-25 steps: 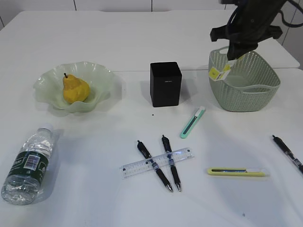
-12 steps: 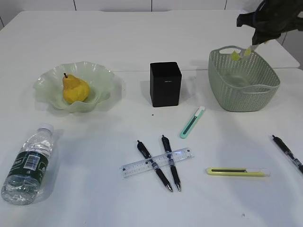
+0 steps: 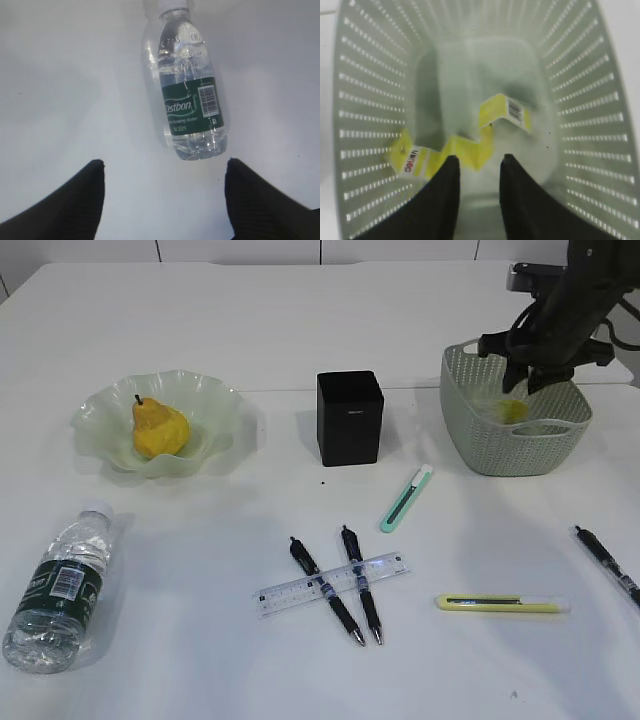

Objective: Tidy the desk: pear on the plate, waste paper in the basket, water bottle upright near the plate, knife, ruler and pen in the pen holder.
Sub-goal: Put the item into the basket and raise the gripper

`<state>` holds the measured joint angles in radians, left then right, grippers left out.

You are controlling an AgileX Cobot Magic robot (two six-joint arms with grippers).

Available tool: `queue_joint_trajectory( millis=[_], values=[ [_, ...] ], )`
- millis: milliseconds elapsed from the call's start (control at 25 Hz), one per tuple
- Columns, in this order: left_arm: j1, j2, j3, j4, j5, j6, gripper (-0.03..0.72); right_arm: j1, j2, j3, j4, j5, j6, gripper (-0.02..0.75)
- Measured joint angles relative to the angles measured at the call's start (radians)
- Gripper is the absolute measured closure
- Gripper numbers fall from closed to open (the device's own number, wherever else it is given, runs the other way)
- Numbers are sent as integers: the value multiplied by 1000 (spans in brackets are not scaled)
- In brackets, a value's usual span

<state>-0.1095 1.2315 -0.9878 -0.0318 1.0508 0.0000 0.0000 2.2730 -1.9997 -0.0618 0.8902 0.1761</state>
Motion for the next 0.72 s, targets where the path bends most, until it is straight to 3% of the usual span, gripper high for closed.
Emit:
queue_joint_trajectory(
  millis=[120, 200, 720],
  values=[
    [0, 0, 0, 0, 0, 0, 160, 0, 4, -2, 0, 4, 4, 382],
    [0, 0, 0, 0, 2, 0, 160, 0, 4, -14, 0, 16, 4, 349],
    [0, 0, 0, 0, 2, 0, 160, 5, -76, -169, 110, 236, -40, 328]
  ],
)
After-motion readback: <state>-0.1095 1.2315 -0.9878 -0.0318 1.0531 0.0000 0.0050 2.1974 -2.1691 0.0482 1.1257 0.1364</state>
